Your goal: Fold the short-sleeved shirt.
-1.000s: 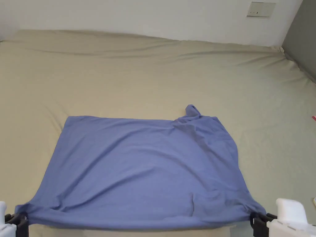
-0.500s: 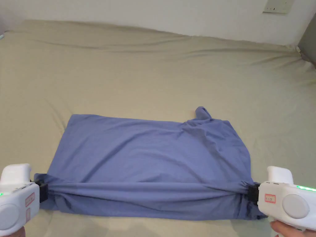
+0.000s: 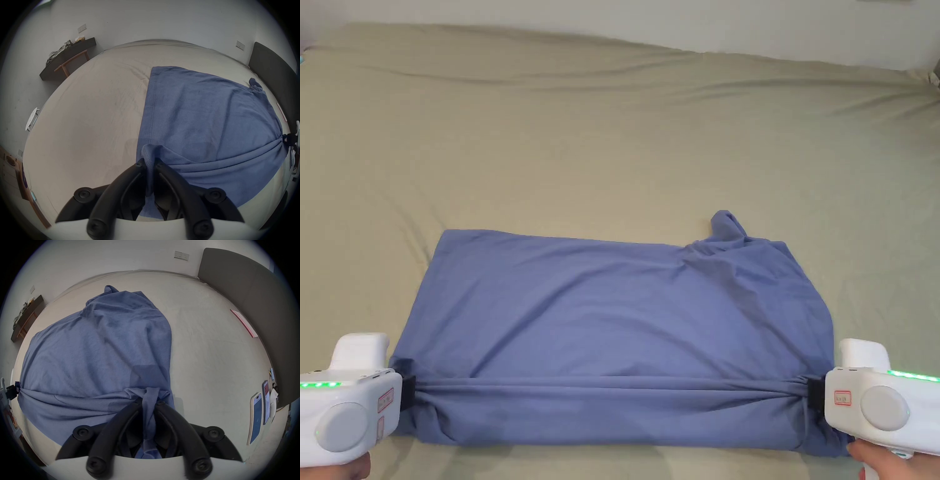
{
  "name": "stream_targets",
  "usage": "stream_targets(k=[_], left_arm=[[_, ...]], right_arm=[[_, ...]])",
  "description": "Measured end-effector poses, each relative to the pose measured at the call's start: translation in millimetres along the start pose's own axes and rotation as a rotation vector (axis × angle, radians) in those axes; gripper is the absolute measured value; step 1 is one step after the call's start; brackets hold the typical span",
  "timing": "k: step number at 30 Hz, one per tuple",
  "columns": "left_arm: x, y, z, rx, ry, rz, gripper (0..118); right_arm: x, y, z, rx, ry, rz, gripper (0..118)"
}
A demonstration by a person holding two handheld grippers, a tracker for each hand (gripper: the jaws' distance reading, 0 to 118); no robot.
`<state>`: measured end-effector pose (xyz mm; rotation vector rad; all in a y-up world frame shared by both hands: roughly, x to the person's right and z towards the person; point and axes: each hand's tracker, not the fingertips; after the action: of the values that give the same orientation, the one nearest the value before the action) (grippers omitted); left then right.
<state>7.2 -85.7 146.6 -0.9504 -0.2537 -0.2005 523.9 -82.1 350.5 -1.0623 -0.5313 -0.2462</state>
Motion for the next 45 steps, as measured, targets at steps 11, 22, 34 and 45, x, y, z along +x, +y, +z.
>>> stream_targets(k=[11,22,34,45], left_arm=[[-0.6,44.7,101.7,0.330,0.011,0.091,103],[47.5,64.6,289.0,0.864,-0.010,-0.003,108],[101.0,35.4,316.7,0.898,0.010,-0.163,1],[101.0,31.7,297.2,0.849,-0.044,-0.166,0]], right_arm=[[16.8,35.6,112.5,0.403,-0.079,-0.047,96],[-57.2,21.1,300.9,0.869,-0.046,0.155,95],[-106.7,-21.5,320.0,0.937,-0.006,0.259,2],[-100.0,-23.2,310.5,0.912,-0.022,0.280,2]])
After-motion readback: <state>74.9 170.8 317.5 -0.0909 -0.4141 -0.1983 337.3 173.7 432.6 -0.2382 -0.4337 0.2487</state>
